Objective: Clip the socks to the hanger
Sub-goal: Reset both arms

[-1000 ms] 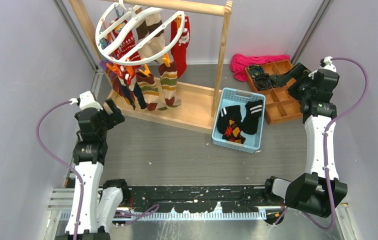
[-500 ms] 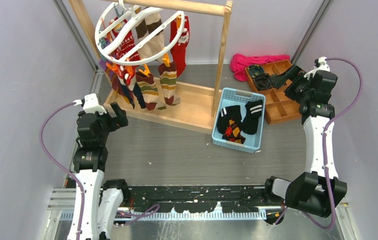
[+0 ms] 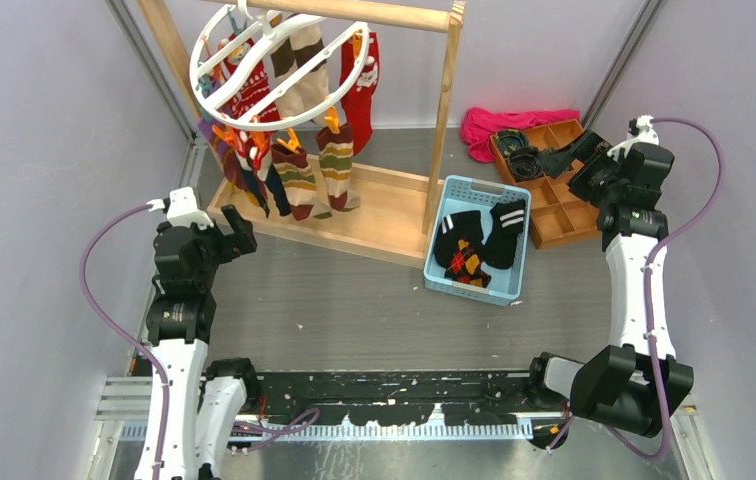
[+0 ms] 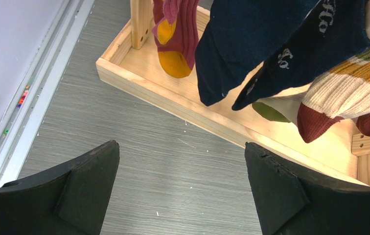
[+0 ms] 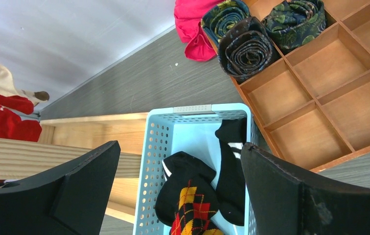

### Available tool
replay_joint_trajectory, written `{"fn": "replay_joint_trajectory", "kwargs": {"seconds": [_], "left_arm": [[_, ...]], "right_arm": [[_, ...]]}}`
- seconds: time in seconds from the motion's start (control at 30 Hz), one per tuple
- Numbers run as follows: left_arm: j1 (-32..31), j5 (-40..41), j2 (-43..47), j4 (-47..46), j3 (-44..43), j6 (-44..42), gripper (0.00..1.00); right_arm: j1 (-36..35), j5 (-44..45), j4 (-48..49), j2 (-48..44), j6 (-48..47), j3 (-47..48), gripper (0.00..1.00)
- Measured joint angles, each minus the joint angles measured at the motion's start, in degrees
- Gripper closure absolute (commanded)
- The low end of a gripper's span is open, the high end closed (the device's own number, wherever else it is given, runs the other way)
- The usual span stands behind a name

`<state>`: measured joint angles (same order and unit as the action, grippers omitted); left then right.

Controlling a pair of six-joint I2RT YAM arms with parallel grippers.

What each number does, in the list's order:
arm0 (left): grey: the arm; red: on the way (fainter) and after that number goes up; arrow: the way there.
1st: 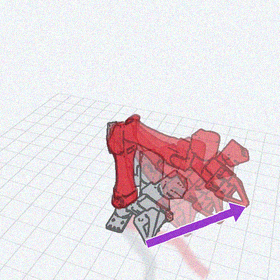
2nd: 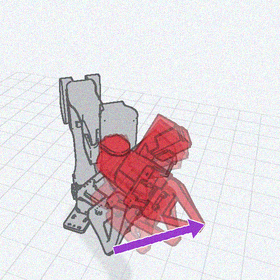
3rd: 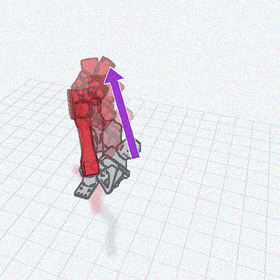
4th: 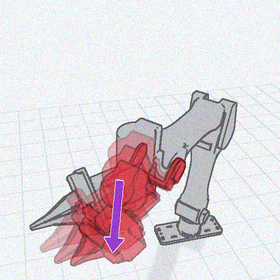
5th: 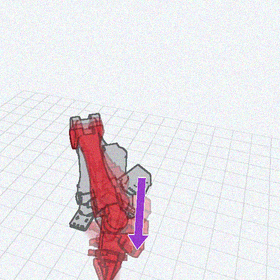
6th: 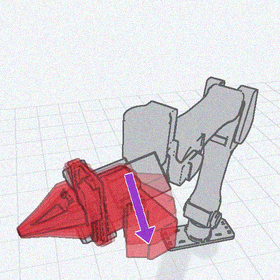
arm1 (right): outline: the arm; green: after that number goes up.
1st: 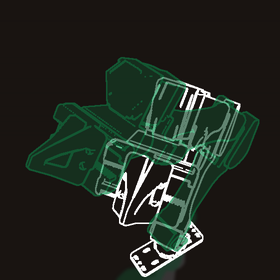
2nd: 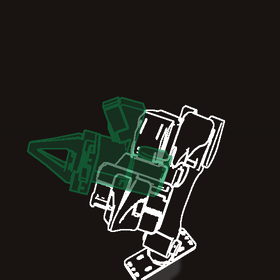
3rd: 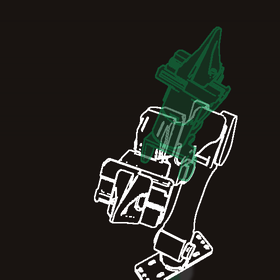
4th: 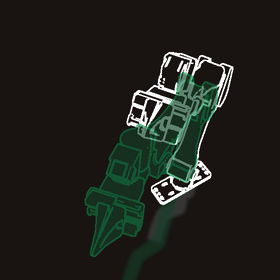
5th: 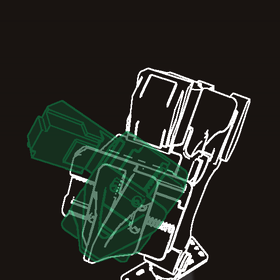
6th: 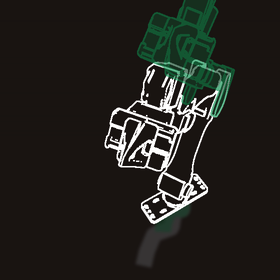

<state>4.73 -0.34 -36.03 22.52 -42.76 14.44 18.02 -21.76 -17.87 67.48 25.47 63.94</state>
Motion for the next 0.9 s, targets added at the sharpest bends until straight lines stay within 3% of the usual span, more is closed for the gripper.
{"fn": "replay_joint_trajectory", "kwargs": {"seconds": [0.9], "left_arm": [[0.0,-0.4,-0.4,-0.1,0.3,-0.1,0.0]], "right_arm": [[0.2,-0.9,0.7,-1.1,-1.4,0.0,0.0]]}}
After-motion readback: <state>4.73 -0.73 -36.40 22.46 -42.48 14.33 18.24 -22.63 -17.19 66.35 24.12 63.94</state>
